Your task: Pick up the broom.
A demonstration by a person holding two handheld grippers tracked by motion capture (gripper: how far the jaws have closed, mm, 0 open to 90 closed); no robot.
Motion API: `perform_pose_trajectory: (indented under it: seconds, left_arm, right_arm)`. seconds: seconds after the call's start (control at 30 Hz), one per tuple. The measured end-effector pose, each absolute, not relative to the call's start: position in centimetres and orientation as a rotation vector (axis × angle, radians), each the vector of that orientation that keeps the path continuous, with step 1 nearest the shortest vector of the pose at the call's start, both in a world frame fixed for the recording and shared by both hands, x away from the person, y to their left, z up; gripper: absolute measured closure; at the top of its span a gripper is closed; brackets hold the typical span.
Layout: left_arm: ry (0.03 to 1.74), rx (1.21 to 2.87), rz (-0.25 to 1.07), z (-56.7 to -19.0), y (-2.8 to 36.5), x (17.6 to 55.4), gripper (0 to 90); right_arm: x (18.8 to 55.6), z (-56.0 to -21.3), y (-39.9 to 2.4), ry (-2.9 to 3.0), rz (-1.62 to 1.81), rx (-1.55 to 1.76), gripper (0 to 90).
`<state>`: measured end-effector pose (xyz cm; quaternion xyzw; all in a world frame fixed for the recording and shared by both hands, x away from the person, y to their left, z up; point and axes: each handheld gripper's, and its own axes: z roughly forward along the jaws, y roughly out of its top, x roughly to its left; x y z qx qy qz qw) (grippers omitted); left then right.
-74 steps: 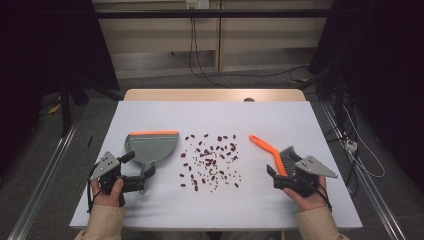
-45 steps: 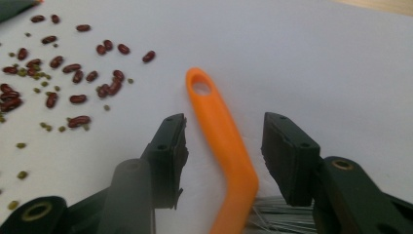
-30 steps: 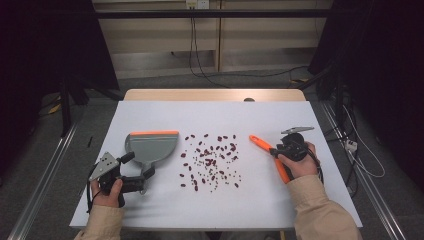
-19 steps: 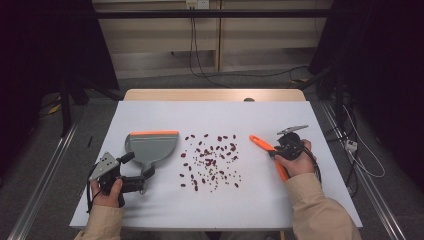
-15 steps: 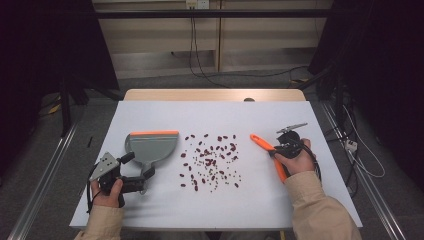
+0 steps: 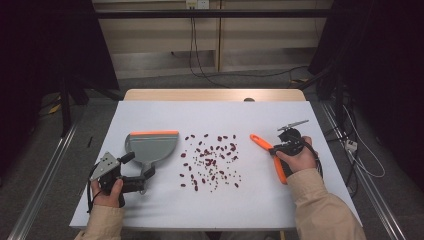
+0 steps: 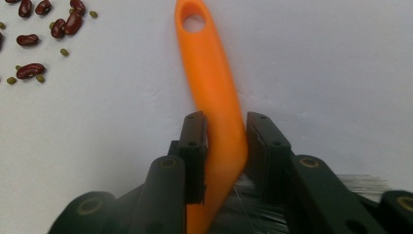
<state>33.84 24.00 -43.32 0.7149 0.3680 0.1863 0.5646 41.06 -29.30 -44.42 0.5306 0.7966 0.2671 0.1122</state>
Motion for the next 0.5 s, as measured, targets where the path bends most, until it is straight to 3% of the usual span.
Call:
perform_pose_trajectory:
  seconds: [0.5]
  left_arm:
    - [0.865,1.688,0.436,-43.4,24.0,33.9,2.9]
  right_arm:
    - [42.8,-44.7,-27.9,2.450,0.721,1.349,62.9]
